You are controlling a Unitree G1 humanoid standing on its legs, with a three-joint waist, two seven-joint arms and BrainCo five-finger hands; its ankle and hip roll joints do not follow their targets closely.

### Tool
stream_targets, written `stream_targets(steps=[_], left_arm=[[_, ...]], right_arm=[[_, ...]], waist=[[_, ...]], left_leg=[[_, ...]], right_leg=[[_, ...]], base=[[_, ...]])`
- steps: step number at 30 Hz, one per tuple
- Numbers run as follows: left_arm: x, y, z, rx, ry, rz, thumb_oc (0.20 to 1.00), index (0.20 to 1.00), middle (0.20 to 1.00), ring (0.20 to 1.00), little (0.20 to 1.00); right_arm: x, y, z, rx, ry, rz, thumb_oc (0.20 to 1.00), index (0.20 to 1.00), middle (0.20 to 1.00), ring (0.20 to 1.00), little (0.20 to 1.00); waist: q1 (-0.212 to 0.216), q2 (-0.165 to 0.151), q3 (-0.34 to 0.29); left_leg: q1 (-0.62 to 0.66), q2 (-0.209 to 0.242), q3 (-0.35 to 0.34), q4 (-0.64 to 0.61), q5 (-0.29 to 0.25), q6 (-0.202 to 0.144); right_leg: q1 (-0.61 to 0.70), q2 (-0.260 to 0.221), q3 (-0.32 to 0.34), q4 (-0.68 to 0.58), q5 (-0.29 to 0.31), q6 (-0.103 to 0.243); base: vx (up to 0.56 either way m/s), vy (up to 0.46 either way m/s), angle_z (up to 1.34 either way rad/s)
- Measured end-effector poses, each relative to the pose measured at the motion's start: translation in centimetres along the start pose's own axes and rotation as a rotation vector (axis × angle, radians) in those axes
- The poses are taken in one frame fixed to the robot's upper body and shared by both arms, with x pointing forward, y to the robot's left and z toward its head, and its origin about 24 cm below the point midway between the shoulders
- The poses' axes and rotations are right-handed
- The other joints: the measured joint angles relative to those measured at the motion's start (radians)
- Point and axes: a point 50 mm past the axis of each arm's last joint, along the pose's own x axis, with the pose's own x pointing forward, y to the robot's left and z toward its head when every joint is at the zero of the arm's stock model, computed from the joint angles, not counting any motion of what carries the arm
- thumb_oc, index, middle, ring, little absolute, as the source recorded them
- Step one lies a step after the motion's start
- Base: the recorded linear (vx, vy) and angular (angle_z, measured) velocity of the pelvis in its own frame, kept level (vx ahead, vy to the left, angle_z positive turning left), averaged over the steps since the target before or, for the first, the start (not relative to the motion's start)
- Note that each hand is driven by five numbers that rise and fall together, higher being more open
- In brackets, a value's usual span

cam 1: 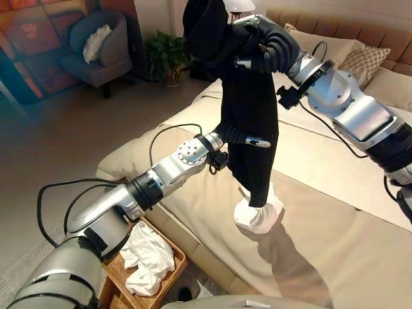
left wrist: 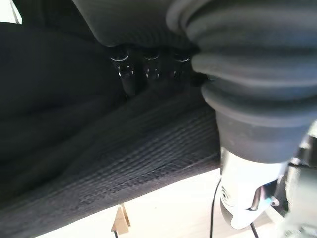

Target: Pick up clothes into the bucket

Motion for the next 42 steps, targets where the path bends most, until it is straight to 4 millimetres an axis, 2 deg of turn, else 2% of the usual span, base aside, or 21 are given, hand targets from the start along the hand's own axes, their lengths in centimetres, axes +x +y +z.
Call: stream_targets(steps=[1, 2, 3, 7, 8, 9, 12, 16, 22, 24, 27, 29, 30, 32, 34, 37, 40, 42], left_arm=[[0.1, -0.1, -0.1, 0.002, 0.001, 0.0, 1.0, 1.0, 1.0, 1.0, 1.0], [0.3, -0.4, -0.2, -0.006, 0.002, 0.0, 0.667, 0.667, 0.667, 0.667, 0.667], [0.3, -0.5, -0.2, -0.01, 0.002, 0.001, 0.2, 0.2, 0.2, 0.2, 0.2], [0.0, -0.4, 0.3, -0.033, -0.014, -0.011, 0.2, 0.2, 0.2, 0.2, 0.2], [-0.1, -0.3, 0.4, -0.044, -0.019, -0.016, 0.2, 0.2, 0.2, 0.2, 0.2], [-0.5, -0.1, 0.7, -0.055, -0.027, -0.023, 0.2, 0.2, 0.2, 0.2, 0.2], [-1.7, 0.4, 0.8, -0.071, -0.025, -0.022, 0.2, 0.2, 0.2, 0.2, 0.2], [-4.7, 2.4, -0.3, -0.1, 0.017, 0.046, 0.2, 0.2, 0.2, 0.2, 0.2], [-12.7, 8.6, -1.2, -0.098, 0.07, 0.349, 0.2, 0.2, 0.2, 0.2, 0.2], [-14.9, 9.9, -1.5, -0.099, 0.084, 0.446, 0.2, 0.2, 0.2, 0.2, 0.2], [-16.7, 10.7, -1.7, -0.087, 0.105, 0.503, 0.2, 0.2, 0.2, 0.2, 0.2], [-19.2, 11.8, -1.8, -0.096, 0.104, 0.607, 0.2, 0.2, 0.2, 0.2, 0.2], [-20.5, 12.6, -2.0, -0.095, 0.111, 0.673, 0.2, 0.2, 0.2, 0.2, 0.2], [-21.5, 13.3, -2.1, -0.096, 0.11, 0.74, 0.2, 0.2, 0.2, 0.2, 0.2], [-22.5, 14.0, -2.2, -0.093, 0.11, 0.814, 0.2, 0.2, 0.2, 0.2, 0.2], [-24.0, 14.5, -1.9, -0.031, 0.104, 0.899, 0.2, 0.2, 0.2, 0.2, 0.2], [-25.2, 15.6, -1.1, 0.06, 0.101, 0.979, 0.2, 0.2, 0.2, 0.2, 0.2], [-25.5, 15.9, -0.9, 0.074, 0.097, 1.013, 0.2, 0.2, 0.2, 0.2, 0.2]], right_arm=[[-0.1, 0.2, -0.1, 0.004, 0.001, 0.004, 0.2, 0.2, 0.2, 0.2, 0.2], [-0.4, 0.5, -0.1, 0.016, -0.001, 0.011, 0.2, 0.2, 0.2, 0.2, 0.2], [-0.5, 1.0, -0.2, 0.027, -0.002, 0.026, 0.2, 0.2, 0.2, 0.2, 0.2], [-0.7, 1.0, -0.3, 0.029, 0.002, 0.025, 0.2, 0.2, 0.2, 0.2, 0.2], [-0.8, 0.9, -0.3, 0.029, 0.002, 0.023, 0.812, 0.812, 0.812, 0.812, 0.812], [-0.8, 0.7, -0.3, 0.03, 0.0, 0.011, 1.0, 1.0, 1.0, 1.0, 1.0], [-1.3, -0.2, -0.5, 0.042, -0.001, -0.042, 1.0, 1.0, 1.0, 1.0, 1.0], [-3.4, -2.3, -2.1, 0.018, 0.069, -0.154, 1.0, 1.0, 1.0, 1.0, 1.0], [-8.9, -3.9, -5.8, 0.034, 0.243, -0.303, 1.0, 1.0, 1.0, 1.0, 1.0], [-10.7, -4.1, -6.9, 0.038, 0.311, -0.333, 1.0, 1.0, 1.0, 1.0, 1.0], [-12.2, -4.3, -8.0, 0.047, 0.373, -0.366, 1.0, 1.0, 1.0, 1.0, 1.0], [-14.3, -4.1, -9.2, 0.085, 0.43, -0.426, 1.0, 1.0, 1.0, 1.0, 1.0], [-15.7, -3.8, -10.3, 0.113, 0.487, -0.466, 1.0, 1.0, 1.0, 1.0, 1.0], [-16.8, -3.4, -11.2, 0.152, 0.524, -0.509, 1.0, 1.0, 1.0, 1.0, 1.0], [-18.3, -1.9, -12.4, 0.211, 0.58, -0.547, 1.0, 1.0, 1.0, 1.0, 1.0], [-20.8, 1.7, -14.4, 0.366, 0.668, -0.643, 1.0, 1.0, 1.0, 1.0, 1.0], [-24.4, 5.6, -16.0, 0.462, 0.829, -0.675, 1.0, 1.0, 1.0, 1.0, 1.0], [-25.9, 7.3, -16.5, 0.487, 0.903, -0.672, 1.0, 1.0, 1.0, 1.0, 1.0]], waist=[[0.0, 0.0, 0.0], [0.0, 0.0, 0.0], [0.001, 0.0, 0.0], [-0.002, 0.002, -0.001], [-0.002, 0.002, -0.001], [-0.001, 0.003, -0.002], [0.003, 0.004, -0.003], [0.027, 0.006, -0.003], [0.047, 0.005, -0.002], [0.053, 0.004, -0.001], [0.071, -0.001, 0.008], [0.08, -0.009, 0.018], [0.082, -0.013, 0.027], [0.082, -0.014, 0.038], [0.085, -0.013, 0.045], [0.086, -0.013, 0.056], [0.087, 0.009, 0.087], [0.087, 0.02, 0.099]], left_leg=[[0.0, 0.0, 0.0, 0.0, 0.0, 0.0], [0.0, 0.001, -0.001, 0.0, 0.0, 0.0], [0.0, 0.001, -0.002, 0.0, 0.0, 0.0], [0.0, 0.001, -0.002, 0.0, 0.0, 0.0], [0.0, 0.001, -0.002, 0.0, 0.0, 0.0], [0.0, 0.001, -0.003, 0.0, 0.0, 0.0], [0.003, 0.0, -0.006, 0.0, 0.0, 0.0], [0.002, -0.001, -0.012, -0.001, 0.0, 0.0], [0.003, -0.006, -0.03, -0.001, -0.002, 0.001], [0.003, -0.006, -0.033, -0.001, -0.007, 0.0], [0.002, -0.008, -0.035, -0.001, -0.007, 0.0], [0.001, -0.009, -0.036, -0.001, -0.008, 0.0], [0.0, -0.01, -0.041, -0.001, -0.008, 0.0], [-0.004, -0.012, -0.051, -0.001, -0.008, 0.0], [-0.018, -0.015, -0.059, -0.001, -0.008, 0.0], [-0.02, -0.019, -0.063, -0.001, -0.007, 0.0], [-0.047, -0.023, -0.077, -0.001, -0.003, 0.005], [-0.062, -0.027, -0.085, 0.001, 0.002, 0.012]], right_leg=[[0.0, 0.0, 0.0, 0.0, 0.0, 0.0], [0.0, 0.001, -0.001, 0.001, 0.0, 0.0], [0.0, 0.001, -0.002, 0.0, 0.0, 0.0], [0.001, 0.0, -0.004, -0.002, 0.001, -0.001], [0.003, 0.001, -0.005, -0.002, 0.001, -0.002], [0.006, 0.001, -0.006, -0.005, 0.001, -0.002], [0.014, 0.001, -0.01, -0.009, 0.002, -0.002], [0.019, 0.0, -0.02, -0.015, 0.002, -0.002], [0.034, 0.0, -0.033, -0.033, 0.002, -0.002], [0.034, 0.0, -0.035, -0.038, 0.002, -0.002], [0.035, 0.0, -0.037, -0.039, 0.002, -0.002], [0.036, -0.001, -0.038, -0.04, 0.002, -0.002], [0.037, -0.001, -0.043, -0.041, 0.002, -0.002], [0.038, -0.002, -0.051, -0.041, 0.001, -0.002], [0.03, -0.003, -0.055, -0.042, 0.002, -0.002], [0.031, -0.006, -0.063, -0.042, 0.002, -0.002], [0.01, -0.009, -0.079, -0.04, 0.002, -0.002], [-0.007, -0.011, -0.085, -0.032, 0.002, -0.002]], base=[[0.0, 0.0, 0.0], [0.0, 0.0, 0.0], [0.0, 0.0, 0.0], [0.0, 0.0, 0.0], [0.0, 0.0, 0.0], [0.0, 0.0, 0.0], [0.01, 0.009, 0.05], [0.02, 0.011, 0.06], [0.02, 0.008, 0.08], [0.01, 0.006, 0.05], [0.0, 0.003, 0.02], [0.01, 0.008, 0.03], [0.0, 0.012, 0.1], [0.0, 0.017, 0.14], [-0.01, 0.028, 0.12], [-0.03, 0.026, 0.07], [-0.09, 0.026, 0.13], [-0.09, 0.026, 0.15]])
